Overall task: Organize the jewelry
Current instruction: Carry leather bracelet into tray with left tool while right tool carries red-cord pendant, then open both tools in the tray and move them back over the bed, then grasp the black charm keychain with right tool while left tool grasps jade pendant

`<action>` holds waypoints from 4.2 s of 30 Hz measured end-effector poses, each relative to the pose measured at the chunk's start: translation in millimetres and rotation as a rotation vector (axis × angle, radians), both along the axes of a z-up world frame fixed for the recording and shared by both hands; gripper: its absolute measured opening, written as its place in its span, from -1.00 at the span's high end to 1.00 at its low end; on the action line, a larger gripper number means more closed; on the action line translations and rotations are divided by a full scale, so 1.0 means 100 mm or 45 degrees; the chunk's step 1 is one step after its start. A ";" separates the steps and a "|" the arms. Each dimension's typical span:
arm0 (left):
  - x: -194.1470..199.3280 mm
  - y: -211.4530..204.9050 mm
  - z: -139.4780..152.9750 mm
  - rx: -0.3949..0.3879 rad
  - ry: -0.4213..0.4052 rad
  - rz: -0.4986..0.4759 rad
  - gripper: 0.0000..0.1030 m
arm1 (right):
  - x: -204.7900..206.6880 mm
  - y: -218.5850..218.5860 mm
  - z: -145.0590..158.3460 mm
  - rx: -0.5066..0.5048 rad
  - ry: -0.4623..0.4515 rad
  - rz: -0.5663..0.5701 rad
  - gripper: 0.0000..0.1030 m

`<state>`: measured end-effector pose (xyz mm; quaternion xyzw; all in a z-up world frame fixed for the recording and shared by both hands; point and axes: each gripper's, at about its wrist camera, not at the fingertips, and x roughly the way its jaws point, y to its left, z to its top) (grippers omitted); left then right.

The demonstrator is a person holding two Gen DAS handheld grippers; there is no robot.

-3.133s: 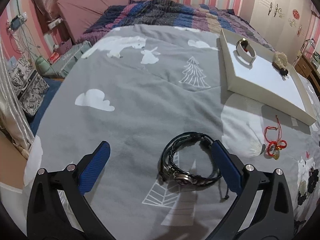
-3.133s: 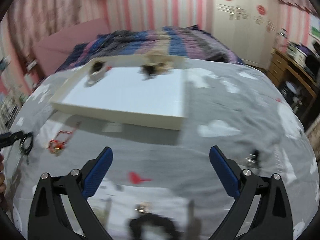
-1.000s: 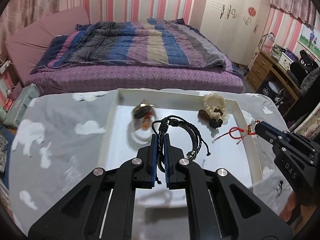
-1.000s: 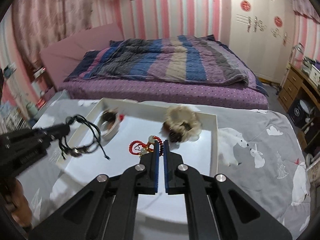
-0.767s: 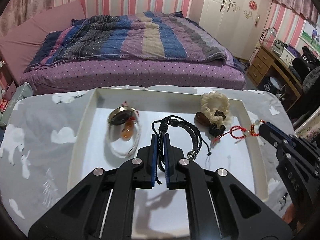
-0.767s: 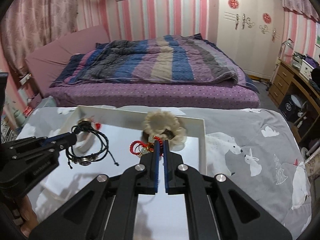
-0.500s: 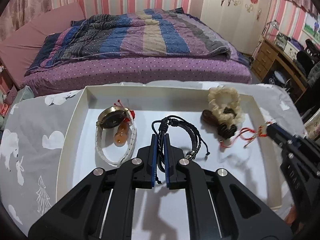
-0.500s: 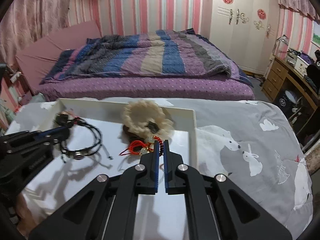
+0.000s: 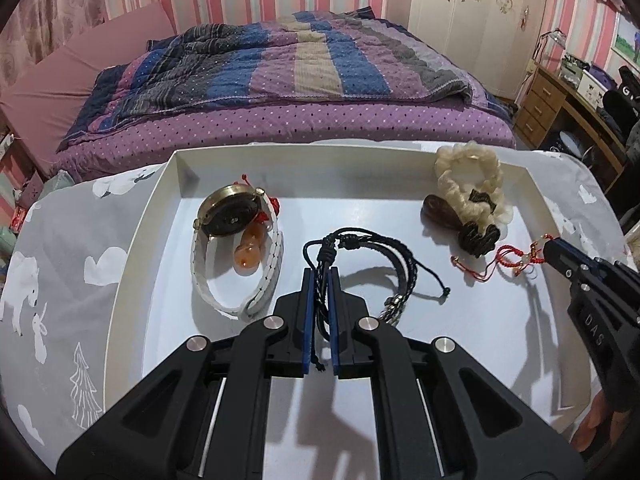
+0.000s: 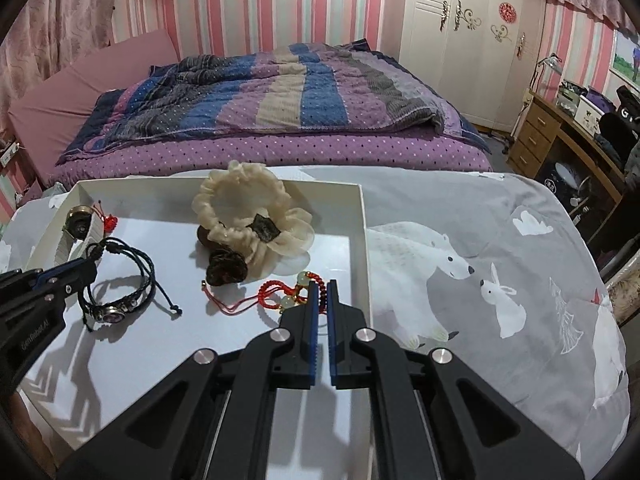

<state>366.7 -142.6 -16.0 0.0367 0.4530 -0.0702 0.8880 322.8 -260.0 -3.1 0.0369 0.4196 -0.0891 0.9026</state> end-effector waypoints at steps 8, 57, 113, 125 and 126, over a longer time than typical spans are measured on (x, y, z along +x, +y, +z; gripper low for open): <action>0.04 0.02 -0.09 0.010 0.032 0.008 0.90 | 0.05 -0.08 -0.13 0.050 0.050 -0.007 0.94; -0.78 0.67 1.22 -0.252 -0.168 0.233 -0.94 | -1.10 -0.65 1.52 -0.266 -0.387 -0.240 -0.96; -3.17 0.03 0.25 -0.049 0.055 -0.067 -0.94 | -2.56 -0.94 0.32 -0.134 -0.063 -0.140 -0.96; -3.47 -0.45 0.02 0.008 0.068 0.020 -0.94 | -2.55 -1.03 0.19 -0.130 -0.064 -0.019 -0.96; -3.47 -0.46 0.00 0.012 0.069 0.027 -0.94 | -2.55 -1.02 0.18 -0.142 -0.075 -0.013 -0.96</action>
